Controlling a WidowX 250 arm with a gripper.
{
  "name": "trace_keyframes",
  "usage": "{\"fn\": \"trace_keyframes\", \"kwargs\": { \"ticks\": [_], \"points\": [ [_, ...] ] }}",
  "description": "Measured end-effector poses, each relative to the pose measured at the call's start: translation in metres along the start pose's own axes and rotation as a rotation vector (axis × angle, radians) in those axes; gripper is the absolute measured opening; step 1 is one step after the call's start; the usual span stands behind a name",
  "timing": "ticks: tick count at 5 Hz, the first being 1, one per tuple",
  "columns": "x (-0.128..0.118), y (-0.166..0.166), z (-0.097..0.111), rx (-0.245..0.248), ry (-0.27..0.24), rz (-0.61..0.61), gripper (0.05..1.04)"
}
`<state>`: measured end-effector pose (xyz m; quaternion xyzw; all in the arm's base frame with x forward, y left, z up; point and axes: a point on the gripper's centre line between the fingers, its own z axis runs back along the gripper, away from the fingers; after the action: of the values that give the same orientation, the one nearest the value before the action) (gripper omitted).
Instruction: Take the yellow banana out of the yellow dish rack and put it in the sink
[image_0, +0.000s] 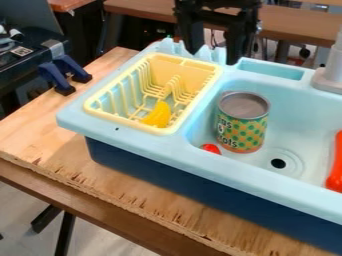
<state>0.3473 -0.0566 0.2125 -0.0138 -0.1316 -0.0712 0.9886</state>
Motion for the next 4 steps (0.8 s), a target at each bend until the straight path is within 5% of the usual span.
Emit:
{"fn": "trace_keyframes", "kwargs": {
  "ticks": [1, 2, 4],
  "points": [
    [-0.015, 0.017, -0.002, 0.021, 0.011, 0.094, 1.0],
    [-0.024, 0.031, -0.012, 0.037, -0.029, 0.231, 1.0],
    [-0.032, 0.059, -0.023, 0.088, -0.08, 0.282, 1.0]
  ]
}}
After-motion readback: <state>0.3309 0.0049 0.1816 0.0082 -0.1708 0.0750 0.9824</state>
